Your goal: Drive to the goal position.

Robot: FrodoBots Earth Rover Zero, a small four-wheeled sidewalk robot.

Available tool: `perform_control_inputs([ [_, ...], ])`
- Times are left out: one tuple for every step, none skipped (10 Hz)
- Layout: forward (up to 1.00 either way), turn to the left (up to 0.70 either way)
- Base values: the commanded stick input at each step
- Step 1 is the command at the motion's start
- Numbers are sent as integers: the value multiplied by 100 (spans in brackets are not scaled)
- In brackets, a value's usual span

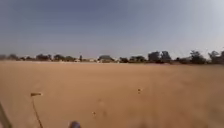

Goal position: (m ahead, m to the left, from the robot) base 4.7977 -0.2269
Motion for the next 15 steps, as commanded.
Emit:
perform_control_inputs([
  [70, 0],
  [70, 0],
  [70, 0],
  [70, 0],
  [70, 0],
  [70, 0],
  [70, 0],
  [70, 0],
  [70, 0],
  [70, 0],
  [70, 0],
  [70, 0],
  [70, 0],
  [70, 0],
  [70, 0],
])
